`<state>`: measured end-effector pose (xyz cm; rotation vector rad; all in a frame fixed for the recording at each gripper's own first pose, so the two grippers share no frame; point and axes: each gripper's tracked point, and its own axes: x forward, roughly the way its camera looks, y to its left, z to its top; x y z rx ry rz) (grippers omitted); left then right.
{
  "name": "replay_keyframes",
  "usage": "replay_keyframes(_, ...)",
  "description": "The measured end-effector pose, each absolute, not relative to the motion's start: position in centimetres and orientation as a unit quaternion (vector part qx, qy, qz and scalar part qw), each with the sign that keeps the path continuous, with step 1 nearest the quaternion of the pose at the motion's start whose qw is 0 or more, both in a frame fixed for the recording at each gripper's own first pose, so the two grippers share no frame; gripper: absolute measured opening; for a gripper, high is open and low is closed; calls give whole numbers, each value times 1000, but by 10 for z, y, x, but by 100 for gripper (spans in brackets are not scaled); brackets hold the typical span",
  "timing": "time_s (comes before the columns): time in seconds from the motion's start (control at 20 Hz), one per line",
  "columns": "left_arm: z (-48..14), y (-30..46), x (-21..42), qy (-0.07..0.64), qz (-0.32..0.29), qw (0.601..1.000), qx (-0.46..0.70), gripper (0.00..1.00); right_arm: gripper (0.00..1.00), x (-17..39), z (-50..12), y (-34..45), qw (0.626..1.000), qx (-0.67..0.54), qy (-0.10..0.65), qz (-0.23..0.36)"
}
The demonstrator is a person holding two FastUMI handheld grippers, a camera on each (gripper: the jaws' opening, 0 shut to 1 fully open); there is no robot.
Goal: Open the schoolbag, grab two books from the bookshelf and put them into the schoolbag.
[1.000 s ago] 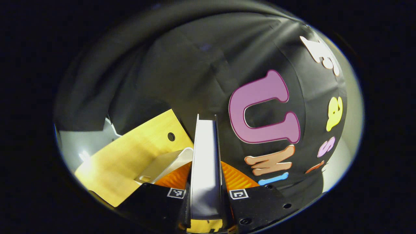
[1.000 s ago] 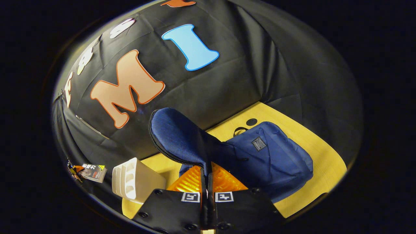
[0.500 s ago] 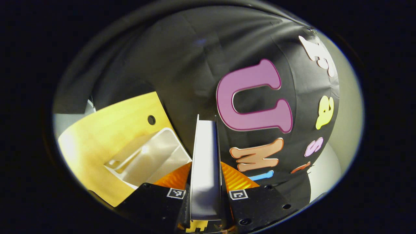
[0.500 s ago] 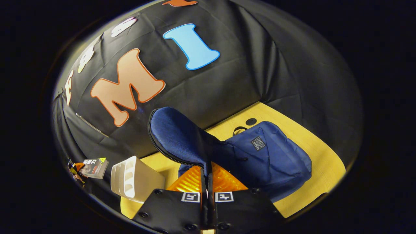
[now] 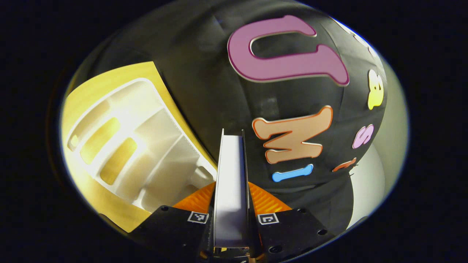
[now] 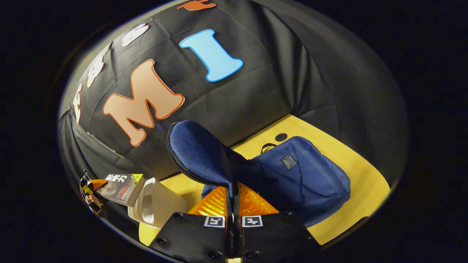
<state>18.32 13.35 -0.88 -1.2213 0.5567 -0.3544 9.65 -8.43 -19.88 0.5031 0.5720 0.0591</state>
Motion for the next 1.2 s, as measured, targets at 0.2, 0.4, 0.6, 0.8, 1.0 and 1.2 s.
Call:
replay_keyframes(0.2, -23, 69, 191, 295, -182, 772, -533, 34, 4, 95, -201, -84, 928, 243, 279, 38)
replay_keyframes(0.4, -45, -18, 205, 342, -198, 771, -498, 34, 4, 94, -198, -84, 930, 237, 277, 48)
replay_keyframes(0.6, -63, -71, 212, 370, -202, 772, -475, 34, 3, 88, -198, -88, 933, 227, 273, 57)
replay_keyframes(0.8, -90, -112, 216, 395, -188, 773, -458, 34, 4, 91, -194, -84, 936, 215, 271, 73)
replay_keyframes(1.0, -104, -145, 223, 399, -176, 771, -463, 36, 3, 96, -191, -84, 937, 213, 265, 84)
replay_keyframes(1.2, -114, -175, 220, 404, -178, 768, -464, 36, 4, 101, -184, -88, 937, 215, 259, 92)
